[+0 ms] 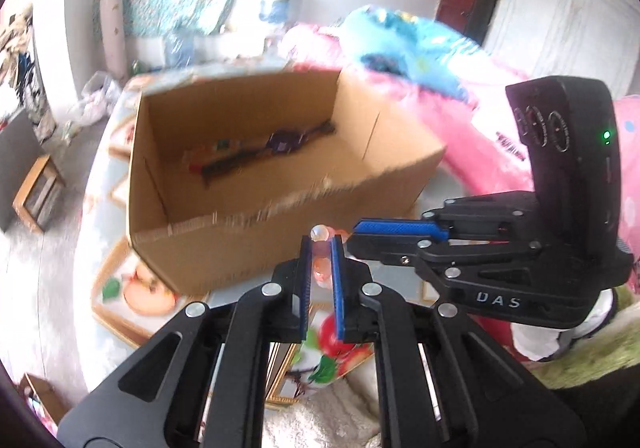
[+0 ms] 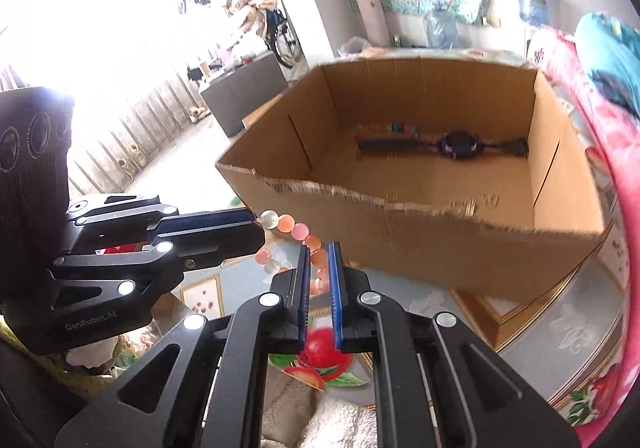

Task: Organize jewelry
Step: 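Lift the bead bracelet with the left gripper, then carry the bracelet over the box and open the left gripper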

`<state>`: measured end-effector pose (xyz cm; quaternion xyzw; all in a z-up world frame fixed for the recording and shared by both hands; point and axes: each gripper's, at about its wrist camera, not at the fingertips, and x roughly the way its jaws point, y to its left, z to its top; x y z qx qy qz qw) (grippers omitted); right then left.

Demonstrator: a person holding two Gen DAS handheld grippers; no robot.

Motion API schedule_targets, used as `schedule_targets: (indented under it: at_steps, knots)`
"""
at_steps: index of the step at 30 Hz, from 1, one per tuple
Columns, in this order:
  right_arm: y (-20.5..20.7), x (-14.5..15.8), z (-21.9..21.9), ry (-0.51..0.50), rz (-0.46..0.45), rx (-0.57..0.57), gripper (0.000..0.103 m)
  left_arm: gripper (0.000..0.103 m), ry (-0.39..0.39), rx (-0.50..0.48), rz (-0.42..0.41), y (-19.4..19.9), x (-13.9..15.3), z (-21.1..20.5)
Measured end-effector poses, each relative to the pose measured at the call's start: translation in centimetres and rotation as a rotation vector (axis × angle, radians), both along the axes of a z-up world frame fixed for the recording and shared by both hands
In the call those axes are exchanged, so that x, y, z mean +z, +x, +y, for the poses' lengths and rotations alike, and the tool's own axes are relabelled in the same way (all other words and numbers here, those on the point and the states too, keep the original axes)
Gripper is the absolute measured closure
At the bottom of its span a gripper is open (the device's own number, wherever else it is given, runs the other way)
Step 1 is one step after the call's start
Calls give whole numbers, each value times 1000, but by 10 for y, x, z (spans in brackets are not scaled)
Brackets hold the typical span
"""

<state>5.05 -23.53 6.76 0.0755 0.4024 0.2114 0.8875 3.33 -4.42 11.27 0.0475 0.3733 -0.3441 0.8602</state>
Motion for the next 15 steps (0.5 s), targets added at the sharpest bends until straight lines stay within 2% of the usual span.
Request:
schedule_targets:
  at_steps: [4,8,11,13,15]
  knots:
    - [6,42,-11,-2,-104,3,94,94,-71,-44,-76,6,44,-12]
    - [43,57,-21,-33,-111,-2,94,94,-77,-47,-87,49,56,-25]
    - [86,49,-34,-33,-10,-2,94,94,-40,-31,-11,93,44,-41]
    - [113,35,-41,-24,72,-1,94,95,-4,-16,68,122,29,-50]
    - [138,17,-48,-27,175,-3,94,94,-2,-21,148,144,11,-52]
